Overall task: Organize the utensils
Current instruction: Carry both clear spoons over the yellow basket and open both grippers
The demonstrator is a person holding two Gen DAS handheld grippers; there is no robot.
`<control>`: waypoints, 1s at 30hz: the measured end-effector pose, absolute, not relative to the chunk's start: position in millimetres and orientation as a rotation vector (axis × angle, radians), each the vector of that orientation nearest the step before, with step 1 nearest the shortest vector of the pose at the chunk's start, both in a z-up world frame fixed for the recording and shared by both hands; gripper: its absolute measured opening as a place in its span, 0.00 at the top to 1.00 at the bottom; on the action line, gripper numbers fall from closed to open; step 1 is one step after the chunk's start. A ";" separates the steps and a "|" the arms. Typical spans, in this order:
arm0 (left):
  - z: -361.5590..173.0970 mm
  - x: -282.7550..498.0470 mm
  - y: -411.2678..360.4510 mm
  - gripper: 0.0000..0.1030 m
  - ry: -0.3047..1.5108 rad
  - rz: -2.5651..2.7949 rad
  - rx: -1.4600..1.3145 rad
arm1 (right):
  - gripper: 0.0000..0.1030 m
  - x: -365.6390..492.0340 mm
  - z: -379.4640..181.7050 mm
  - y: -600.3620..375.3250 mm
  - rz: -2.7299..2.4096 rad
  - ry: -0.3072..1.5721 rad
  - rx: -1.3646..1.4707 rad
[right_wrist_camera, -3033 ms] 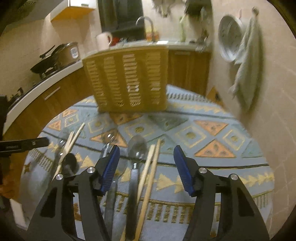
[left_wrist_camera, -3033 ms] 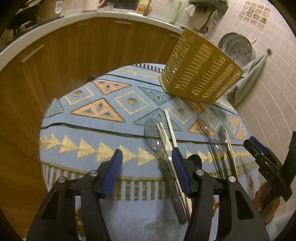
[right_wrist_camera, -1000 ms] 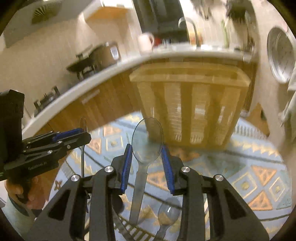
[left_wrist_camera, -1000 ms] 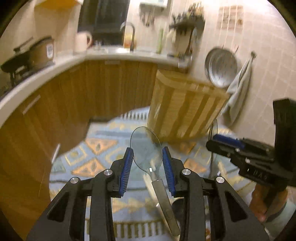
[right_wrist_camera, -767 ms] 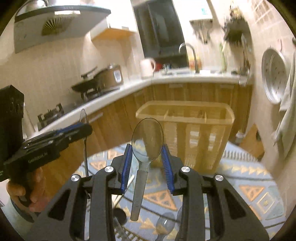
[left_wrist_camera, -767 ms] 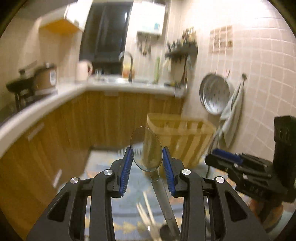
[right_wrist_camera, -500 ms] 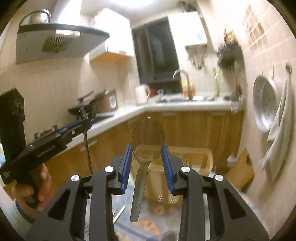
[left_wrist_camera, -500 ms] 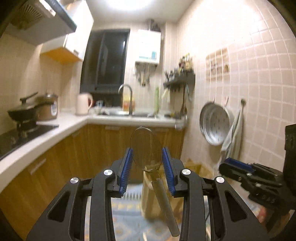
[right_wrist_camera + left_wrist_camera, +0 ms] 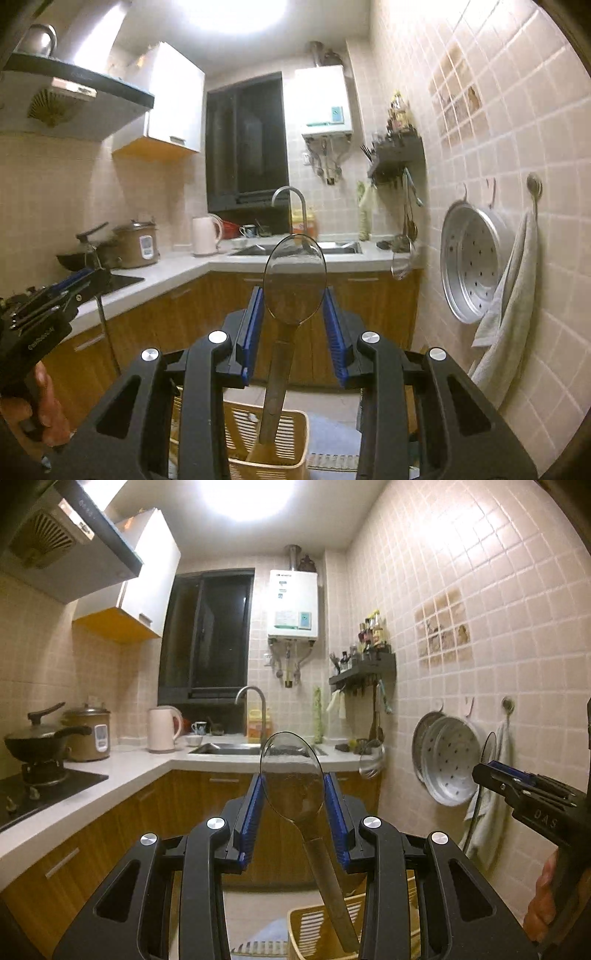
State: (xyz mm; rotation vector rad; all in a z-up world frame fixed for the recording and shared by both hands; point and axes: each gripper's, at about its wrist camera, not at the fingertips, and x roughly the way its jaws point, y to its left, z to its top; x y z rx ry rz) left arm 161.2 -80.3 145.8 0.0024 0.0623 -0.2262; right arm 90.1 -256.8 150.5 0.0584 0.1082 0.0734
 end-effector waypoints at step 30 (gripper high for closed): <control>94.7 147.8 -52.9 0.58 0.288 -0.257 -0.057 | 0.41 62.1 84.0 -246.3 0.111 0.291 0.044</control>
